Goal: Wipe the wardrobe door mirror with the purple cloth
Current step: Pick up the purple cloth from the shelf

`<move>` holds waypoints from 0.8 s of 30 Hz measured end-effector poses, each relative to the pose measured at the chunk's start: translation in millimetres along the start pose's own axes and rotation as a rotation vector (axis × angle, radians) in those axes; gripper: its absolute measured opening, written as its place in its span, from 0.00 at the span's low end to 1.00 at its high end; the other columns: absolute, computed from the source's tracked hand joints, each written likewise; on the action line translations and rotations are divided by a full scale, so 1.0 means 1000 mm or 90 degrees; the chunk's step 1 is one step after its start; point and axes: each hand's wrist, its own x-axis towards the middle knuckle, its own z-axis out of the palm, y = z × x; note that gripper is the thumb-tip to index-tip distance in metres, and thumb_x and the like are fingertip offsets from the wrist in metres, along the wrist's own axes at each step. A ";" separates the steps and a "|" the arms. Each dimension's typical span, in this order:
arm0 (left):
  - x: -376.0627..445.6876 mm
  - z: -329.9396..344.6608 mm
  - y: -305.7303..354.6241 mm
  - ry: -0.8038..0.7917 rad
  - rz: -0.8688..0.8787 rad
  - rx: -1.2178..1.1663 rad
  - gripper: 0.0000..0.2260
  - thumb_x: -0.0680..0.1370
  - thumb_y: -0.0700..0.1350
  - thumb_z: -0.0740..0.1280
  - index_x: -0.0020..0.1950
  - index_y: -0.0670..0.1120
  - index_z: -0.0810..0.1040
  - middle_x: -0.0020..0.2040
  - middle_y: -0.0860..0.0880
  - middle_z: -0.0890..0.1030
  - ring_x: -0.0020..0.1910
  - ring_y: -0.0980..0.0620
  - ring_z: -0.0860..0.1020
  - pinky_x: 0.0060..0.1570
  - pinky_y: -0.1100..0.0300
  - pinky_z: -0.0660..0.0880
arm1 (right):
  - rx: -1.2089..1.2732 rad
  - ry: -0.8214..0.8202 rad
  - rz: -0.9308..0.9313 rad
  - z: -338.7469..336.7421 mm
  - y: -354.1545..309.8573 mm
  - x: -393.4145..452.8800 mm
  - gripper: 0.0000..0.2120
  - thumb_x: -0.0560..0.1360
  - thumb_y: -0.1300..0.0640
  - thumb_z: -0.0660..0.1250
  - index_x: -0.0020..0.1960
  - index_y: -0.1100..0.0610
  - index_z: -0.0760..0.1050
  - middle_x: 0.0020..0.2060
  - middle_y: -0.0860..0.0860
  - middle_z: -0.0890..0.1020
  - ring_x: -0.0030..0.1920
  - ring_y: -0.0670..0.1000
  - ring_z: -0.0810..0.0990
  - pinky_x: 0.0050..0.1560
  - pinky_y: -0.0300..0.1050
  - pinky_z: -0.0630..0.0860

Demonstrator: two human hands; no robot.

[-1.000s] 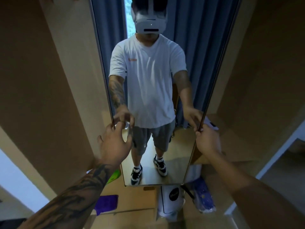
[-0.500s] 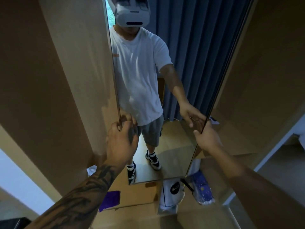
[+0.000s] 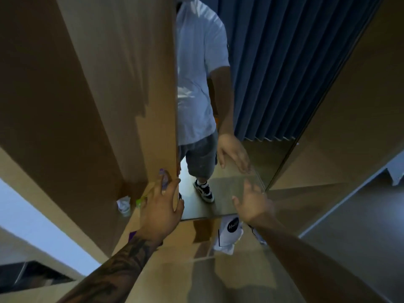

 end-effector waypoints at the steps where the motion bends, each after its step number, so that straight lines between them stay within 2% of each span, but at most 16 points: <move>1: -0.003 0.006 -0.008 -0.018 -0.011 -0.003 0.27 0.79 0.61 0.59 0.77 0.62 0.57 0.81 0.45 0.59 0.75 0.38 0.67 0.65 0.40 0.72 | -0.024 -0.014 -0.018 0.008 -0.007 -0.005 0.33 0.82 0.38 0.60 0.81 0.52 0.55 0.75 0.57 0.67 0.72 0.60 0.70 0.66 0.56 0.72; 4: -0.012 0.022 -0.030 -0.054 -0.059 -0.029 0.27 0.80 0.62 0.59 0.78 0.63 0.57 0.80 0.44 0.61 0.74 0.38 0.68 0.65 0.39 0.72 | -0.063 -0.056 -0.074 0.040 -0.027 -0.016 0.30 0.82 0.38 0.60 0.78 0.51 0.60 0.72 0.54 0.70 0.69 0.57 0.73 0.63 0.53 0.75; 7: -0.024 0.035 -0.047 -0.078 -0.098 -0.042 0.27 0.79 0.63 0.58 0.78 0.64 0.57 0.79 0.47 0.63 0.74 0.40 0.69 0.62 0.39 0.74 | -0.094 -0.087 -0.178 0.072 -0.045 -0.019 0.30 0.82 0.38 0.59 0.79 0.51 0.59 0.72 0.54 0.71 0.68 0.56 0.74 0.63 0.54 0.77; 10: -0.038 0.049 -0.065 -0.129 -0.172 -0.045 0.27 0.80 0.63 0.59 0.78 0.65 0.55 0.79 0.47 0.63 0.74 0.40 0.67 0.64 0.39 0.72 | -0.106 -0.176 -0.234 0.103 -0.066 -0.015 0.30 0.81 0.38 0.59 0.78 0.52 0.61 0.70 0.55 0.72 0.67 0.57 0.75 0.64 0.57 0.76; 13: -0.055 0.060 -0.085 -0.156 -0.217 -0.047 0.26 0.80 0.64 0.58 0.77 0.64 0.56 0.77 0.46 0.66 0.73 0.40 0.68 0.64 0.40 0.73 | -0.145 -0.278 -0.285 0.139 -0.087 -0.008 0.28 0.81 0.39 0.61 0.75 0.53 0.65 0.67 0.57 0.75 0.66 0.61 0.76 0.62 0.56 0.78; 15: -0.065 0.066 -0.099 -0.161 -0.248 -0.035 0.26 0.80 0.63 0.59 0.77 0.62 0.58 0.76 0.46 0.68 0.72 0.40 0.70 0.63 0.42 0.74 | -0.173 -0.332 -0.315 0.164 -0.103 -0.001 0.29 0.81 0.38 0.60 0.76 0.52 0.64 0.68 0.58 0.75 0.67 0.61 0.75 0.63 0.57 0.77; 20: -0.078 0.093 -0.134 -0.200 -0.361 -0.002 0.27 0.82 0.63 0.58 0.79 0.60 0.56 0.79 0.46 0.65 0.76 0.41 0.66 0.68 0.43 0.69 | -0.164 -0.430 -0.378 0.234 -0.136 0.016 0.29 0.83 0.40 0.59 0.80 0.50 0.60 0.73 0.57 0.71 0.72 0.60 0.72 0.67 0.57 0.75; 24: -0.083 0.131 -0.158 -0.247 -0.438 -0.009 0.27 0.82 0.63 0.56 0.81 0.60 0.55 0.80 0.46 0.62 0.78 0.42 0.61 0.72 0.45 0.65 | -0.201 -0.451 -0.420 0.292 -0.155 0.036 0.27 0.83 0.42 0.60 0.79 0.49 0.62 0.71 0.56 0.73 0.70 0.59 0.73 0.62 0.56 0.79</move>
